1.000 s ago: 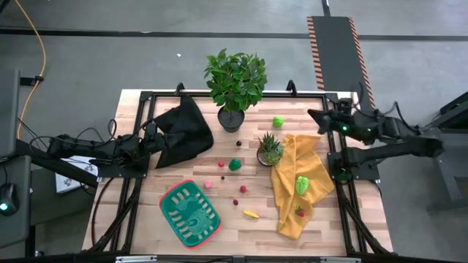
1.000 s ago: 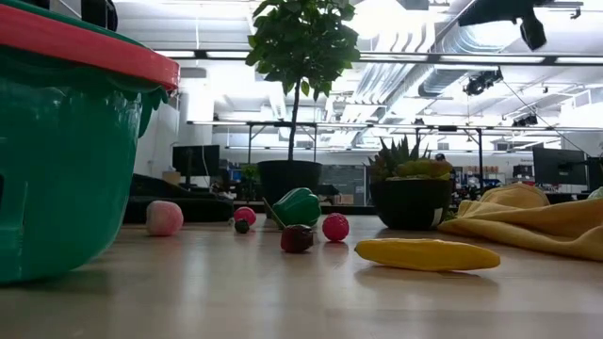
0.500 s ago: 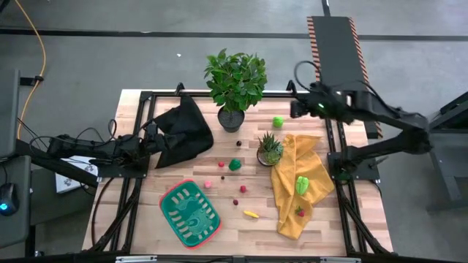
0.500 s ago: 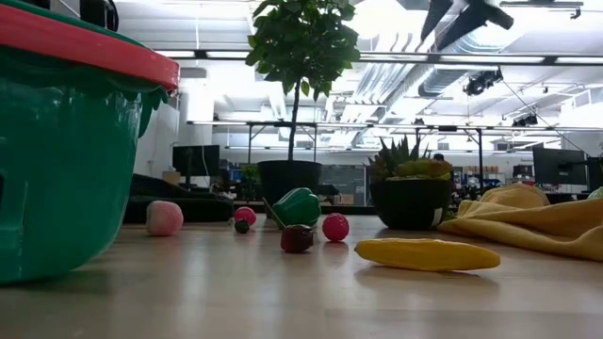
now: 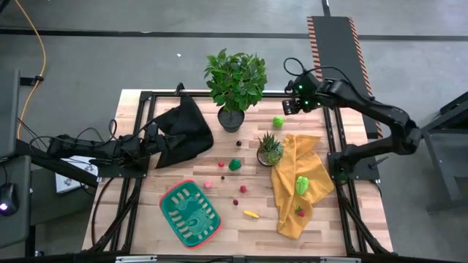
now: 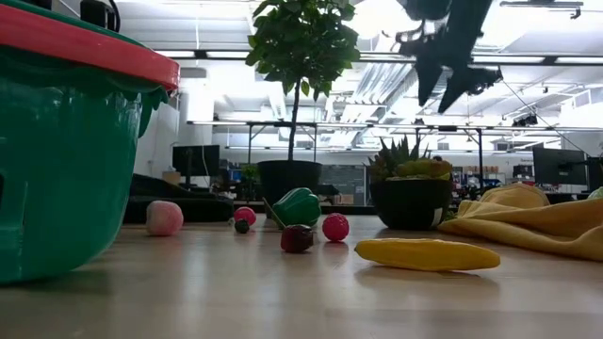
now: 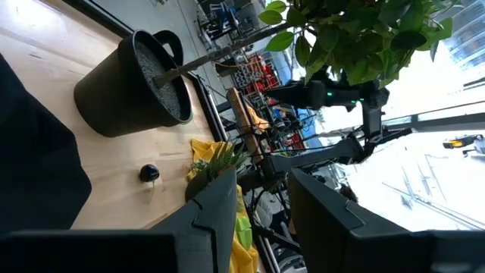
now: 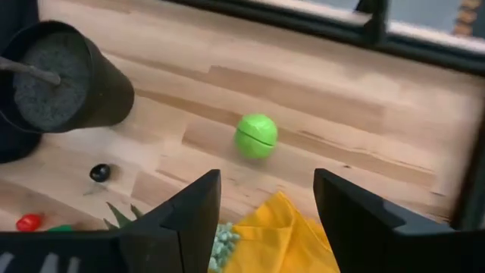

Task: Pick and placing Produce into tupperware
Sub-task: Put the green cabbage into the blue basket

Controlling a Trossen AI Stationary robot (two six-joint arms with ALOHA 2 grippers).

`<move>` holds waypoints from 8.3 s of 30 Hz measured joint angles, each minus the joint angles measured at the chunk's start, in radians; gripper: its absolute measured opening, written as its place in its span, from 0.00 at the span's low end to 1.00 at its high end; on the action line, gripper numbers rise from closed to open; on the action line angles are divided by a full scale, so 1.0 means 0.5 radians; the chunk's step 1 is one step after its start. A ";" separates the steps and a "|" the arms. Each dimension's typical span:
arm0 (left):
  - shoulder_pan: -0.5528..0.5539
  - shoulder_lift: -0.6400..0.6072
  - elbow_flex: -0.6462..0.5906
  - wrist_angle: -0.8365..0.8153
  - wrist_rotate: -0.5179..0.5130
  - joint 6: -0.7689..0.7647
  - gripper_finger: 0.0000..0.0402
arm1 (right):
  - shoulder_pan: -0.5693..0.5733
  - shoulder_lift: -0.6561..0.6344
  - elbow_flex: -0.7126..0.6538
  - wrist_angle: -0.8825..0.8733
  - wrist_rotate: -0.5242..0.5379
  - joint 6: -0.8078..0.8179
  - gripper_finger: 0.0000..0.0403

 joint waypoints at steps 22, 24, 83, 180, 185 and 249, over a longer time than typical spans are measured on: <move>0.000 0.000 0.000 -0.043 0.145 -0.005 0.28 | -0.199 0.237 -0.590 0.674 -0.369 -0.689 0.51; 0.000 0.000 0.000 -0.042 0.145 -0.005 0.28 | -0.189 0.304 -0.562 0.663 -0.358 -0.832 0.51; 0.000 0.000 0.001 -0.108 0.219 -0.022 0.28 | -0.207 0.746 -0.455 0.904 -0.504 -2.556 0.69; 0.000 0.000 0.000 -0.146 0.234 -0.053 0.28 | -0.429 -0.123 -0.306 0.616 -0.963 -1.510 0.58; 0.000 0.000 0.000 -0.146 0.233 -0.053 0.28 | -0.428 -0.270 -0.306 0.616 -1.177 -1.386 0.58; 0.000 0.000 0.000 -0.217 0.905 -0.019 0.28 | 1.878 0.636 -0.305 2.492 -0.544 0.115 0.58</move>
